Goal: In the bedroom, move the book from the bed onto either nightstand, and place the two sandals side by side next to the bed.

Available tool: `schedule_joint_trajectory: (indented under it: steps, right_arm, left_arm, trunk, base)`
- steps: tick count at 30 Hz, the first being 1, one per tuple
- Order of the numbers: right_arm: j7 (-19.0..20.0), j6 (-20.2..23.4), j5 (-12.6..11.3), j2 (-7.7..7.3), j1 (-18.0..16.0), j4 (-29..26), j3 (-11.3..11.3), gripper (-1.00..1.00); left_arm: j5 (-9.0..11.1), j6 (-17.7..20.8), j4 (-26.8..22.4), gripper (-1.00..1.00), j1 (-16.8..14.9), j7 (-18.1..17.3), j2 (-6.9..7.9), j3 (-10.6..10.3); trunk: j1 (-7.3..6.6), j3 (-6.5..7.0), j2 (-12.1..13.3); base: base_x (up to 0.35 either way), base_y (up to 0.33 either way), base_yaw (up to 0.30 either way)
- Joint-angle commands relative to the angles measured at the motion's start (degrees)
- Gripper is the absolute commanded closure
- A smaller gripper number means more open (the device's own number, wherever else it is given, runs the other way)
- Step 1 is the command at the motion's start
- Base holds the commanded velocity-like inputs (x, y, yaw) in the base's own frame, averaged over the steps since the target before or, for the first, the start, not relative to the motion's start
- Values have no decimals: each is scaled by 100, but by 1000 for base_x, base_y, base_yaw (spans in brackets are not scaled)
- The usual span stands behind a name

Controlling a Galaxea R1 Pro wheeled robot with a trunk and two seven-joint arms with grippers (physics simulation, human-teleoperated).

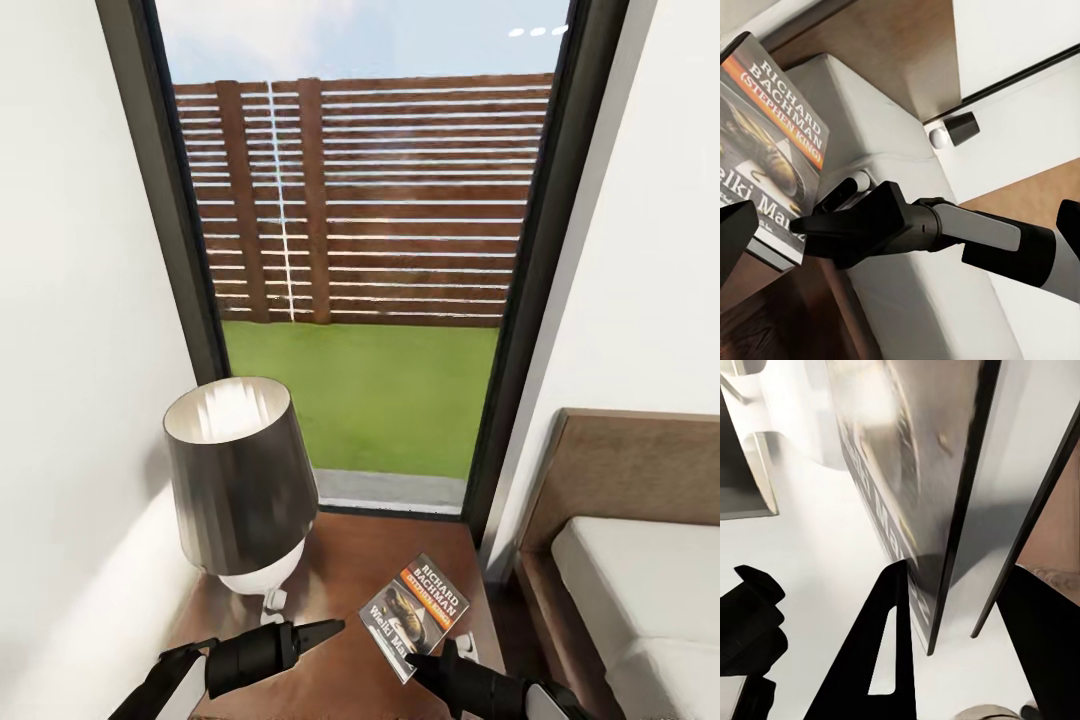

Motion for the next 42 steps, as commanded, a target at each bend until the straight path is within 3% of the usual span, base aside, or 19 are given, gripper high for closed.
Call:
schedule_joint_trajectory:
  steps: [1,37,42]
  right_arm:
    - [-3,36,-54,-2,-4,-4,24,100]
    - [-17,89,-63,0,-4,2,40,100]
    - [-18,89,-63,0,-4,2,38,100]
  left_arm:
    - [56,54,0,-100,-4,5,6,-20]
    - [56,54,7,-100,-4,12,6,-20]
    - [61,54,8,-100,-4,10,6,-23]
  trunk:
    - [22,-24,-44]
    - [812,-670,-1488]
    - [812,-670,-1488]
  base:
    - [0,0,0]
    - [0,0,0]
    - [0,0,0]
